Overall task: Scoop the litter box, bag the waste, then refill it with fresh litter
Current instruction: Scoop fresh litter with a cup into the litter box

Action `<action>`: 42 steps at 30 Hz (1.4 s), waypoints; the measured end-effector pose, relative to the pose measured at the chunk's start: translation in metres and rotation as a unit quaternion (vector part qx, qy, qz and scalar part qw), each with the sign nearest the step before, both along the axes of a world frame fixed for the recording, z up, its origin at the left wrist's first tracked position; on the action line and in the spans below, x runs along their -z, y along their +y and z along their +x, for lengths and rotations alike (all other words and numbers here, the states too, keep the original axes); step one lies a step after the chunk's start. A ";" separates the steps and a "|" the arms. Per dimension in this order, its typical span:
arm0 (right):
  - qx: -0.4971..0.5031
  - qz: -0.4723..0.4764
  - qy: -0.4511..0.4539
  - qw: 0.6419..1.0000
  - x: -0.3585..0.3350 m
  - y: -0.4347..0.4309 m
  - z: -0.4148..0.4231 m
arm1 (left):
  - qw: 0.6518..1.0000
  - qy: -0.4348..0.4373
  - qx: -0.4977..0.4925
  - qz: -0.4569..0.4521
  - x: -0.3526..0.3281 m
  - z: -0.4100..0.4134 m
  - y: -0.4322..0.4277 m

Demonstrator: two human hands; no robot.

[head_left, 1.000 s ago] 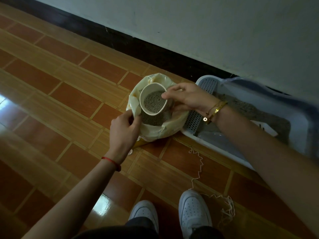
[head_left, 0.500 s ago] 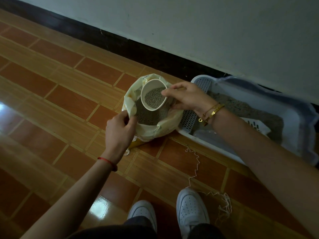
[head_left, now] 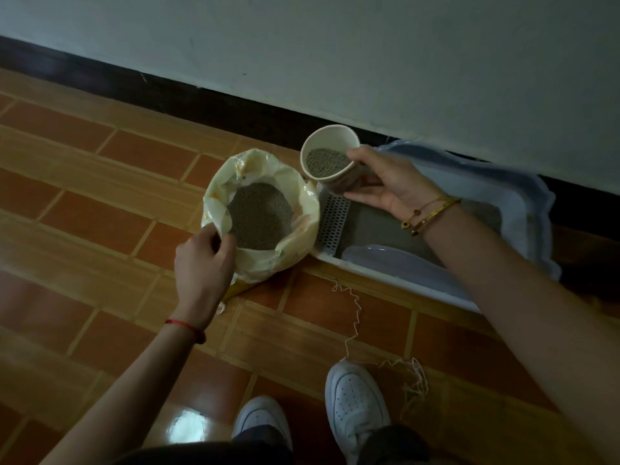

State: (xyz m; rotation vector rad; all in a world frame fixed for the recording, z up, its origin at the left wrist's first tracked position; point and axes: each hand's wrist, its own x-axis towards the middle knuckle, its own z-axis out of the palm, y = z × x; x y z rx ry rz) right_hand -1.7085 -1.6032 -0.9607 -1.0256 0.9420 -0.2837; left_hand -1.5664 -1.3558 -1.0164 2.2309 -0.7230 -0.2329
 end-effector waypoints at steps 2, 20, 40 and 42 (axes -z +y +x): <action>0.035 0.009 0.003 0.999 0.004 -0.008 -0.011 | 1.000 0.002 0.008 -0.004 0.002 -0.001 -0.001; 0.149 -0.215 0.204 0.943 0.054 -0.033 -0.077 | 0.999 -0.038 0.030 0.021 0.010 -0.006 -0.008; 0.090 -0.474 0.299 0.823 0.063 -0.043 -0.084 | 0.997 -0.058 0.029 0.032 0.012 -0.010 -0.011; 0.097 -0.473 0.299 0.823 0.063 -0.045 -0.084 | 0.998 -0.055 0.028 0.032 0.014 -0.009 -0.011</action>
